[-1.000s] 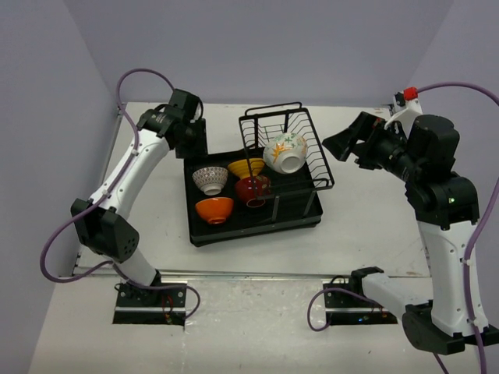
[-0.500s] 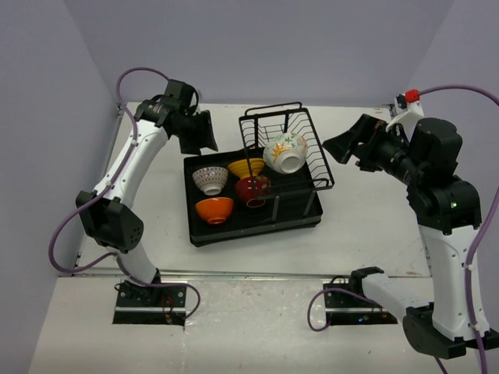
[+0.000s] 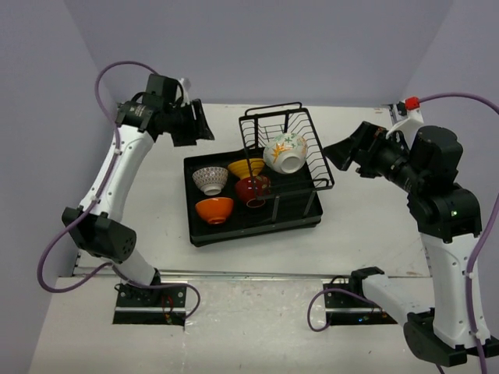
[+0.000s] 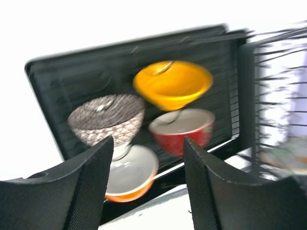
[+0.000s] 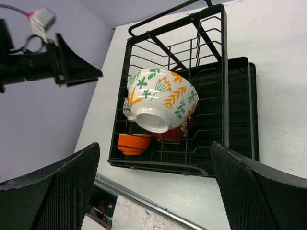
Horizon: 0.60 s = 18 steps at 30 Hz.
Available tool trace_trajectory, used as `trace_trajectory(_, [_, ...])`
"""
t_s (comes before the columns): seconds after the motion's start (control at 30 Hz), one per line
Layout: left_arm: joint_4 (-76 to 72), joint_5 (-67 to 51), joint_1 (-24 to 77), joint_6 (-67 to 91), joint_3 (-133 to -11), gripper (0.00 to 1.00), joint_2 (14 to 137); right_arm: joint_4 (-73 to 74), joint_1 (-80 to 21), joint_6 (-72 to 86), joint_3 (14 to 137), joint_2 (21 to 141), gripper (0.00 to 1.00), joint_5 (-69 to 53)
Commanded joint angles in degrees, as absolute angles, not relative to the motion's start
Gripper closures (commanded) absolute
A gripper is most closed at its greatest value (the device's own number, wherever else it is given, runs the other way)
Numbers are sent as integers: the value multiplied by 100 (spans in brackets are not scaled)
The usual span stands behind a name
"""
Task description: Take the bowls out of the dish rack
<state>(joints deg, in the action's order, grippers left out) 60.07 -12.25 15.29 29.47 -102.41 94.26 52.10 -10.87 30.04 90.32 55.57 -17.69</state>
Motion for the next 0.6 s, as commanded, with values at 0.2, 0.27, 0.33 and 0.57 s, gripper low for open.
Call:
trace_trajectory(0.2, [5521, -2083, 1512, 3200, -11672, 37, 8746, 5027, -1125, 2927, 8859, 5238, 2, -1872])
trace_trajectory(0.27, [5057, -1839, 1512, 2832, -11453, 37, 8404, 5036, -1116, 2927, 8859, 5221, 2, -1889])
trace_trajectory(0.33, [4669, -1532, 1512, 2411, -10902, 36, 7992, 5045, -1116, 2944, 8842, 5195, 2, -1916])
trace_trajectory(0.57, [4411, -1177, 1512, 810, -10547, 29, 8076, 5326, -1247, 2909, 8728, 5045, 2, -1794])
